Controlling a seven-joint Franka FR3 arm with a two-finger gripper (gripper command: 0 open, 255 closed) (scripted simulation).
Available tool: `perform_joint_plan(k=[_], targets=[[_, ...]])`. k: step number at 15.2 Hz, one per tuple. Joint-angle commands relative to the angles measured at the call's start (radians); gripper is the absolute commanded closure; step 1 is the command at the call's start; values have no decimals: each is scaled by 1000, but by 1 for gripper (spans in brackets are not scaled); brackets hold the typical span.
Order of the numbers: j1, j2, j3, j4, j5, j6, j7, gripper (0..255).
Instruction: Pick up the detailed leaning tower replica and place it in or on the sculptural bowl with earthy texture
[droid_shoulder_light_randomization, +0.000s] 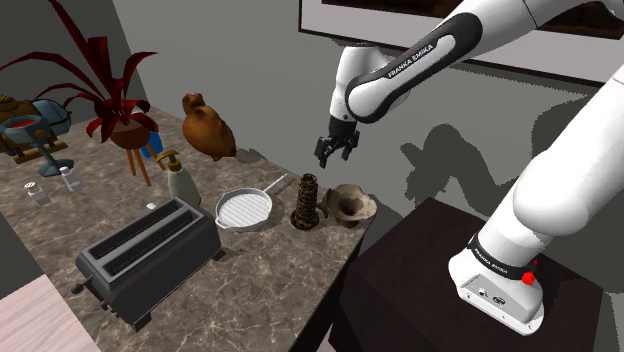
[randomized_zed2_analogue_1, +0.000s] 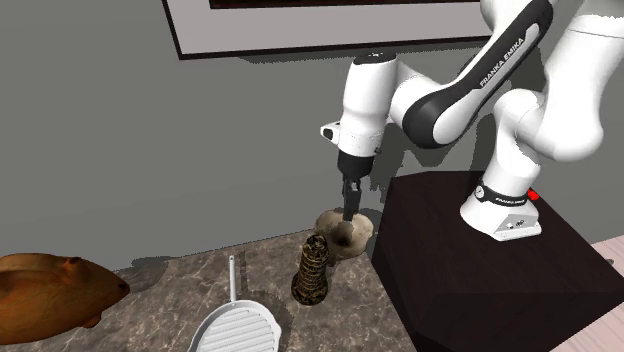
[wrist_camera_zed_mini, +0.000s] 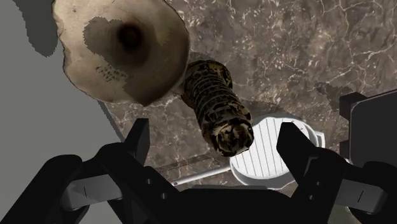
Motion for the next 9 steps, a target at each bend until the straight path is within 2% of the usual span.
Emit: perform_joint_plan(k=[1, 6, 9], targets=[[3, 90, 12, 28, -32, 71, 44, 0], [32, 296, 4, 135, -140, 185, 165, 0], [42, 336, -7, 147, -157, 214, 180, 0]])
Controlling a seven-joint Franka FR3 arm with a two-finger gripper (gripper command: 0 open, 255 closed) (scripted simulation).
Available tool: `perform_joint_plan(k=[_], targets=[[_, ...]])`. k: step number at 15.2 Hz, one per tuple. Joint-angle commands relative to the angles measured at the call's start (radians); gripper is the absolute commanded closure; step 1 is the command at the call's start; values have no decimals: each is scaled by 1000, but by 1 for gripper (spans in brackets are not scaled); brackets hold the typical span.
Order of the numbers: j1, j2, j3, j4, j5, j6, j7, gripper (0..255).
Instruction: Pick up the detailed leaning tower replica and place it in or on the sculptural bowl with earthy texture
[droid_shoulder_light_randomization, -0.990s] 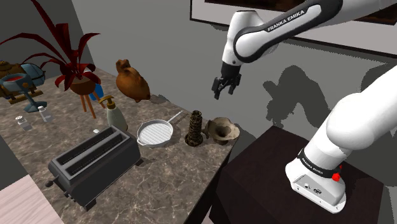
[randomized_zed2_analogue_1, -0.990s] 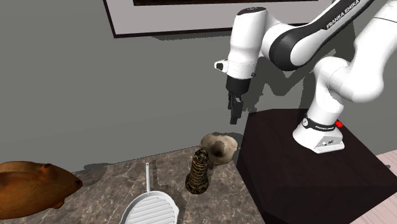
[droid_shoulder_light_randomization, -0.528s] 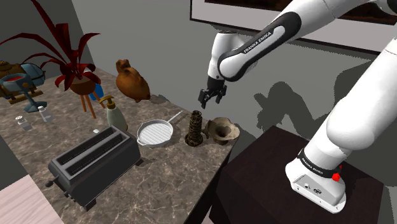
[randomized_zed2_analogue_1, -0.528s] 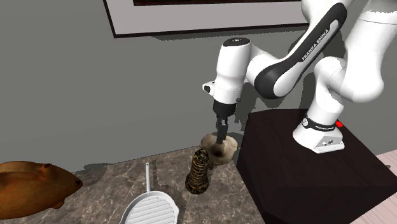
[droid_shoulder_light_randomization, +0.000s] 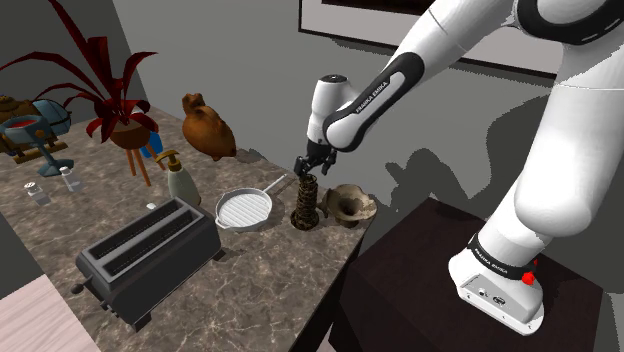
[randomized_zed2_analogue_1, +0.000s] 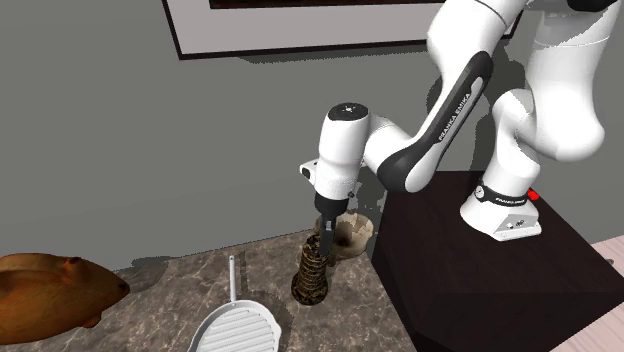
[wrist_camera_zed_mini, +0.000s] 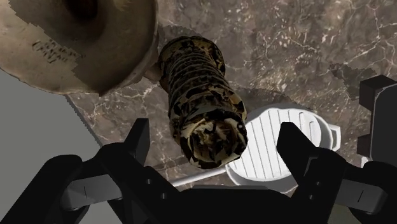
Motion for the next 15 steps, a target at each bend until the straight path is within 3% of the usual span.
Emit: perform_joint_plan(k=[1, 5, 13, 14, 15], targets=[[7, 34, -7, 7, -16, 27, 15, 0], [19, 97, -22, 19, -41, 77, 33, 0], [19, 96, -23, 19, -40, 77, 33, 0], [19, 96, -23, 19, -40, 77, 33, 255], [19, 96, -23, 19, -40, 77, 33, 255]])
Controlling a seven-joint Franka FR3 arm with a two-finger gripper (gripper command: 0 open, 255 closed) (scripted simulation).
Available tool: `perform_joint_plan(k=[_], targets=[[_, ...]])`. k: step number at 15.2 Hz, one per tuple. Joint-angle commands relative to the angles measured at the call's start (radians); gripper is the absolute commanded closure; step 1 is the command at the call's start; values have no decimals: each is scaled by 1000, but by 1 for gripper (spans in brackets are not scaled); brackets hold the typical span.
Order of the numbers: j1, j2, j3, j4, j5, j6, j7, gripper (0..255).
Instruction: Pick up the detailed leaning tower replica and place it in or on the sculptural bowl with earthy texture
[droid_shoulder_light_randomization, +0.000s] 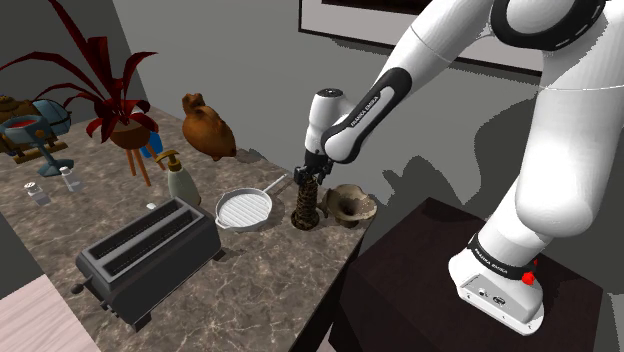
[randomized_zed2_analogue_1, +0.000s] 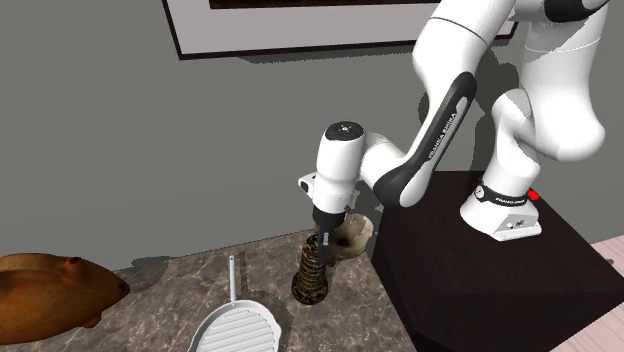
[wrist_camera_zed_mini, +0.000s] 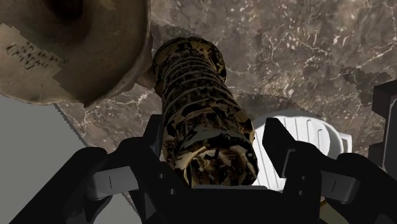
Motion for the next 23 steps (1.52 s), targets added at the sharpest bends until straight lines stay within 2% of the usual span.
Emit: perform_joint_plan(k=[1, 8, 23], targets=[[0, 0, 0, 0, 0, 0, 0, 255], [0, 0, 0, 0, 0, 0, 0, 255], [-27, -177, 38, 8, 75, -182, -53, 255]])
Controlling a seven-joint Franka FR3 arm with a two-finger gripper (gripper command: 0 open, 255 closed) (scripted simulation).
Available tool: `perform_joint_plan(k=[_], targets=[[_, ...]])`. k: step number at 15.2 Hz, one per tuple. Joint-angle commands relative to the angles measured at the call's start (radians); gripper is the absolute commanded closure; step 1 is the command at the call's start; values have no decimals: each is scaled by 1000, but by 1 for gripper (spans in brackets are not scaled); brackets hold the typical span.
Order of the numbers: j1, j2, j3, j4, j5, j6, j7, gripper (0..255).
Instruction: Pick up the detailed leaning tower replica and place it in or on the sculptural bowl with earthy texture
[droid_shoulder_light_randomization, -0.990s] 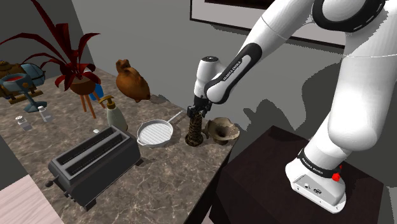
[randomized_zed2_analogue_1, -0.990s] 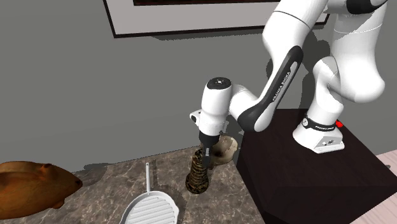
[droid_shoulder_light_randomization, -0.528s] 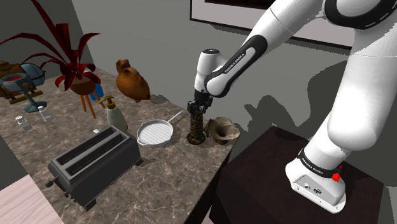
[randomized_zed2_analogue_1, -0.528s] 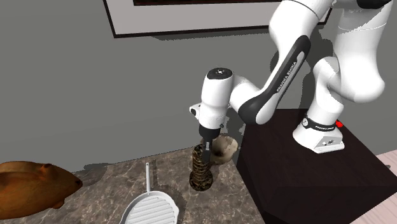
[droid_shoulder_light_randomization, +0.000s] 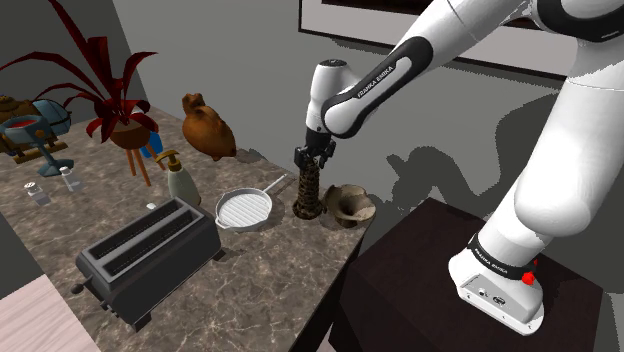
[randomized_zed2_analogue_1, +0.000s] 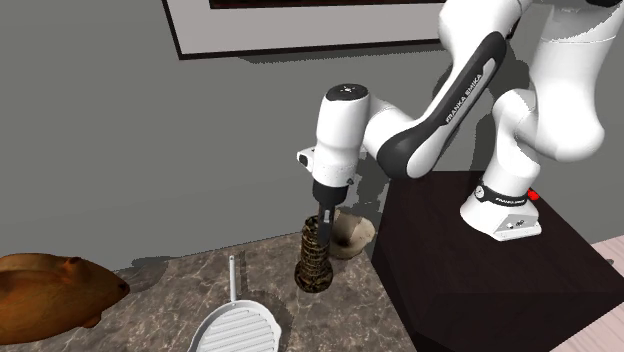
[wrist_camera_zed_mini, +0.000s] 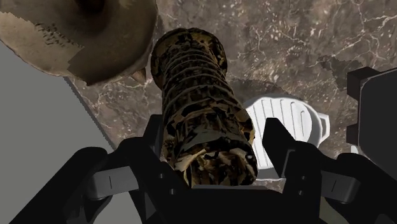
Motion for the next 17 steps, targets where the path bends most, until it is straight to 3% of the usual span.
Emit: perform_joint_plan(k=[1, 17], targets=[[-2, -26, 3, 2, 10, -25, -7, 255], [-8, -170, 10, 70, 60, -235, -42, 255]])
